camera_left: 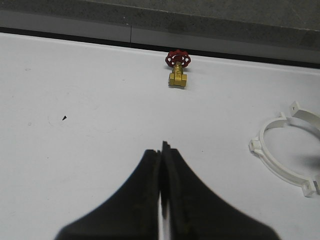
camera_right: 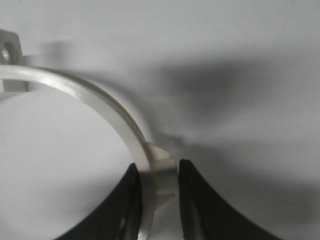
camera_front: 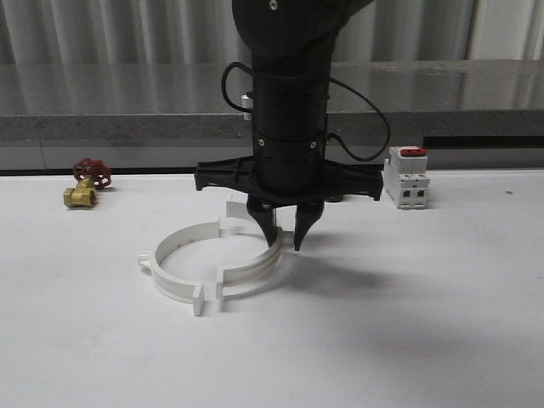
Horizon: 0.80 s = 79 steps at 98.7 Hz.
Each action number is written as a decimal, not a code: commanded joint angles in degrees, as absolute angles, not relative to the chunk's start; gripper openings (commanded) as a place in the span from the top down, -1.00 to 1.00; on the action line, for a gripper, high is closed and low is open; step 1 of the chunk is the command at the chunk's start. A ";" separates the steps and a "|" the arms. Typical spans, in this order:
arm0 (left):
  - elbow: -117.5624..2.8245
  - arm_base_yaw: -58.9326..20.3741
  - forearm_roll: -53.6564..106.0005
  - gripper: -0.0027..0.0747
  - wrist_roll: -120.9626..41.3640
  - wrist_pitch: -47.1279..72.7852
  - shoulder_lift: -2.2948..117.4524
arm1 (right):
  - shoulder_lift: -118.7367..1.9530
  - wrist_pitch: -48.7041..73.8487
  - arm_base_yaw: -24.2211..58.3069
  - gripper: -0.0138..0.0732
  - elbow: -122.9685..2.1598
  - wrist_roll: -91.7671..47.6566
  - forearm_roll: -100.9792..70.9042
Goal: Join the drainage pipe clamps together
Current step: 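Carry the clamp half over and press its ends onto the placed half, then open the right gripper and lift it away from the ring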
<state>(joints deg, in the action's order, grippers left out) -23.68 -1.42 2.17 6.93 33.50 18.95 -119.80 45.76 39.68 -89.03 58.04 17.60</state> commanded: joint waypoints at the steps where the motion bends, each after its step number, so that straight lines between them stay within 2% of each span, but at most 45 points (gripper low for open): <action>1: -25.15 -1.29 2.39 0.98 6.78 29.27 19.34 | -116.79 44.11 39.91 0.66 -90.87 58.14 19.20; 79: -25.15 -1.29 2.39 0.98 6.78 29.27 19.34 | -118.58 42.78 40.41 0.66 -90.87 58.54 17.30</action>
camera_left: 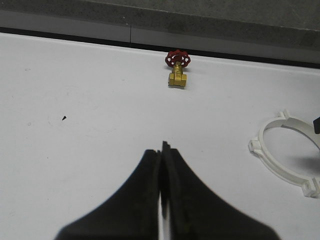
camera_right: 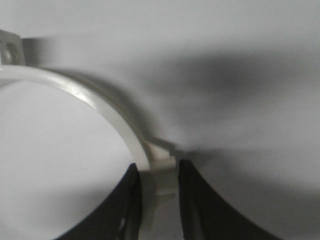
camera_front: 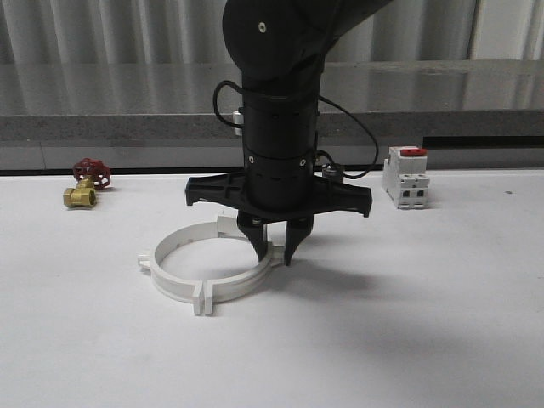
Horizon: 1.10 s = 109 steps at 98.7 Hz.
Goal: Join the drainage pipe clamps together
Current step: 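Open the right gripper and lift it away from the ring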
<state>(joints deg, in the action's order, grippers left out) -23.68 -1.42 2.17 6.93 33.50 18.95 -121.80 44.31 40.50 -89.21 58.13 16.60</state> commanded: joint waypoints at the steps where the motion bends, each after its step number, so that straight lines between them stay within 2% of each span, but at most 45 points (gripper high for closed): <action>1: -25.15 -1.29 2.39 0.98 6.78 29.27 19.34 | -118.58 42.78 40.41 0.66 -90.87 58.54 17.30; 45: -25.15 -1.29 2.39 0.98 6.78 29.27 19.34 | -118.58 42.48 40.41 0.65 -90.87 58.59 17.30; 52: -25.15 -1.29 2.39 0.98 6.78 29.27 19.34 | -118.58 42.05 40.41 0.51 -90.87 58.59 17.30; 68: -25.15 -1.29 2.39 0.98 6.78 29.27 19.34 | -118.58 40.17 40.41 -0.04 -90.87 58.59 17.25; 75: -25.15 -1.29 2.39 0.98 6.78 29.27 19.34 | -118.58 40.07 40.41 -0.22 -90.87 58.59 17.25; 82: -25.15 -1.29 2.39 0.98 6.78 29.27 19.34 | -118.58 40.31 40.41 -0.30 -90.87 58.59 17.25; 109: -25.15 -1.29 2.39 0.98 6.78 29.27 19.34 | -117.02 41.04 40.23 -0.30 -90.87 58.53 17.30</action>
<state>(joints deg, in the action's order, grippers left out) -23.68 -1.42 2.17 6.93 33.50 18.95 -121.79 41.67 40.50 -89.21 58.29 16.56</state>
